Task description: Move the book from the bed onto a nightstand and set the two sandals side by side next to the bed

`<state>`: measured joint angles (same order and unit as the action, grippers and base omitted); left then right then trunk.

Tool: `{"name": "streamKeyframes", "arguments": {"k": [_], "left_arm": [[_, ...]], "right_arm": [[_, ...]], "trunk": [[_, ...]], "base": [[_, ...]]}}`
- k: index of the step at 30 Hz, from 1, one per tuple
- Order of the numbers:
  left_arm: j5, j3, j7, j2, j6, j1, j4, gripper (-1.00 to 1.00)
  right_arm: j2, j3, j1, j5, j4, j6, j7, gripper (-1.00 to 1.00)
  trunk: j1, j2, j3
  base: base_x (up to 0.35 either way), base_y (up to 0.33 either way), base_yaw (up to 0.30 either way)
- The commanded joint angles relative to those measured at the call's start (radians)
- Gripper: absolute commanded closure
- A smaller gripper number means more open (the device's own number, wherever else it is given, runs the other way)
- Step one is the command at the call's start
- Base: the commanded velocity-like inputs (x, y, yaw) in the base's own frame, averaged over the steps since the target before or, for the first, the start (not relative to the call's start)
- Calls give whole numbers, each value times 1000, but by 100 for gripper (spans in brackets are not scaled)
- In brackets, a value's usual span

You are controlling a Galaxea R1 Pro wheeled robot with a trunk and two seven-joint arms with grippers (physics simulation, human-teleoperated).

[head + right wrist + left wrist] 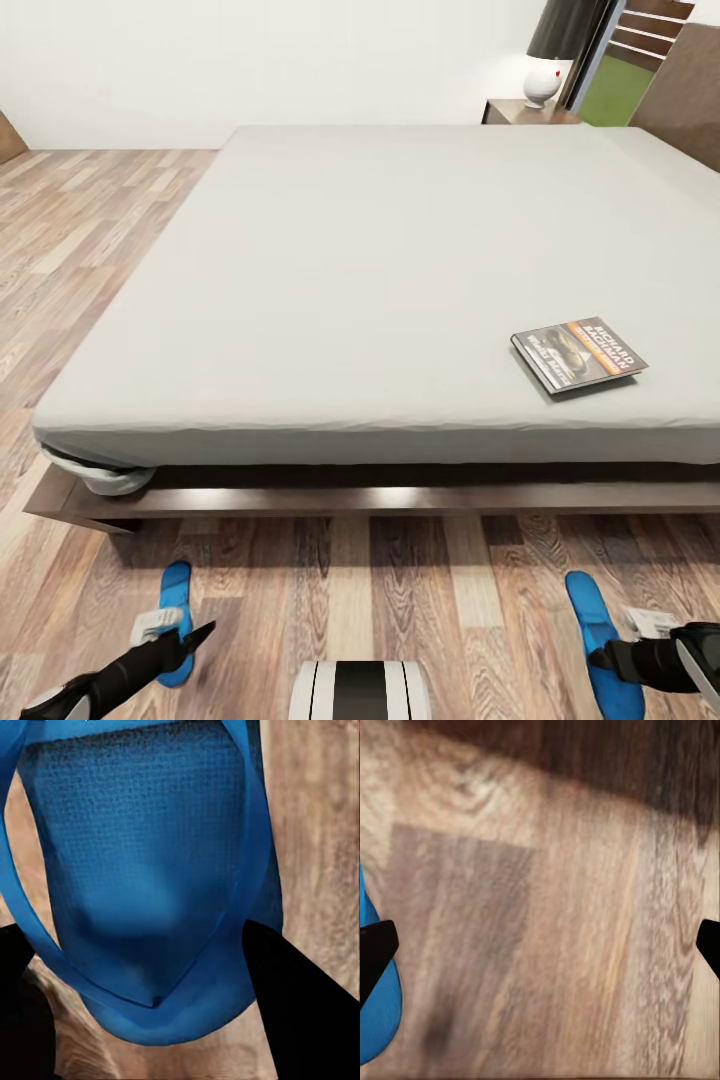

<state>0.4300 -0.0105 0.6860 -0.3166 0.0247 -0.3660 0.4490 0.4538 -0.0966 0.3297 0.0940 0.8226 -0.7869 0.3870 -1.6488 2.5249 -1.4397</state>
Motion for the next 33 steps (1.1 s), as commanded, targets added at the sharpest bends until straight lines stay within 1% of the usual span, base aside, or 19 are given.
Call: {"name": "streamKeyframes", "arguments": {"k": [1,3,6,11,33], "left_arm": [[4,-5,10,0,2,-1,-3,-100],[4,-13,23,0,1,-1,-10,-100],[4,-15,27,0,0,-1,-11,-100],[4,-16,29,1,0,-1,-12,-100],[4,-17,29,1,1,-1,-12,-100]], "right_arm": [[-1,-1,0,28,2,-11,-35,100],[-1,0,0,29,2,-8,-138,100],[-1,0,0,30,2,-7,-165,100],[-1,0,0,31,2,-5,-175,100],[-6,0,0,33,3,-5,-175,100]], "trunk": [[0,0,-1],[0,0,-1],[0,0,-1],[0,0,-1],[0,0,-1]], "base": [[0,60,0],[0,88,0],[0,171,0],[0,266,0],[0,287,0]]}}
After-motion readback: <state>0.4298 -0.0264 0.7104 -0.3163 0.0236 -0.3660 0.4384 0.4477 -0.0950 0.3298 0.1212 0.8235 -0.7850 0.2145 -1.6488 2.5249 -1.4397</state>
